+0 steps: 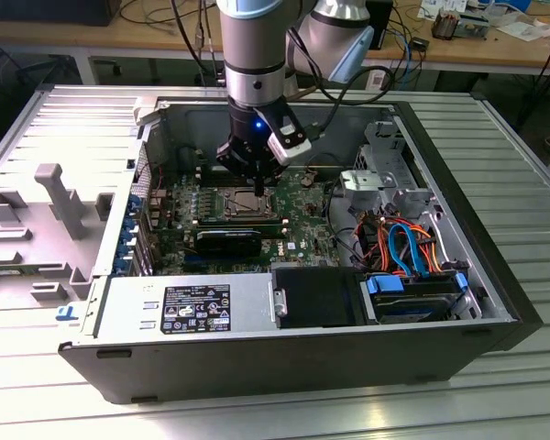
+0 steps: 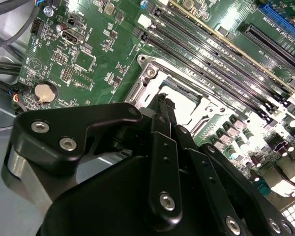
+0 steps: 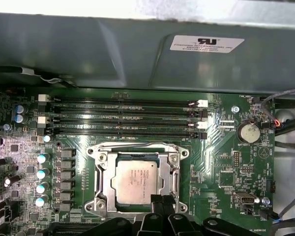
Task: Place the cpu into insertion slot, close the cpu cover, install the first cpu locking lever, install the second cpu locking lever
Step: 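Install the second cpu locking lever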
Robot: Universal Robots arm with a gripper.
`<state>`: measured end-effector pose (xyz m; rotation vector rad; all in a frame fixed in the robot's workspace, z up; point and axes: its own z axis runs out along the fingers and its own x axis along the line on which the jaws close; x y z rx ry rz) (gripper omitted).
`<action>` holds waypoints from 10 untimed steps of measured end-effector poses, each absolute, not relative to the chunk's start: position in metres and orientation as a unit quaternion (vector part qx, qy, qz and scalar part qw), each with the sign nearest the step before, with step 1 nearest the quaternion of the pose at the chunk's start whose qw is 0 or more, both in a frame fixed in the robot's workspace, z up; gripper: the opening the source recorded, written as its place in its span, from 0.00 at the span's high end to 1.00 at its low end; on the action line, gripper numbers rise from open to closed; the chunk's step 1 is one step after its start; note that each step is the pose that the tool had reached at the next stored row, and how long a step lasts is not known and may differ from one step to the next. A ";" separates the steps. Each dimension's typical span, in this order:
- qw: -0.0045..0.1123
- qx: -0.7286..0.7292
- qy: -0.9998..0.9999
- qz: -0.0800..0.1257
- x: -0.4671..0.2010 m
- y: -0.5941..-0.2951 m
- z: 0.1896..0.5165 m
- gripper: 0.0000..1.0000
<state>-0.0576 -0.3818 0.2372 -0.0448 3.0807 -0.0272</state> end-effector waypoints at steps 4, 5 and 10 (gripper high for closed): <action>0.030 -0.014 0.999 -0.009 -0.058 -0.384 0.236 0.89; 0.030 -0.014 0.999 -0.009 -0.058 -0.384 0.236 0.89; 0.030 -0.014 0.999 -0.010 -0.057 -0.386 0.233 0.89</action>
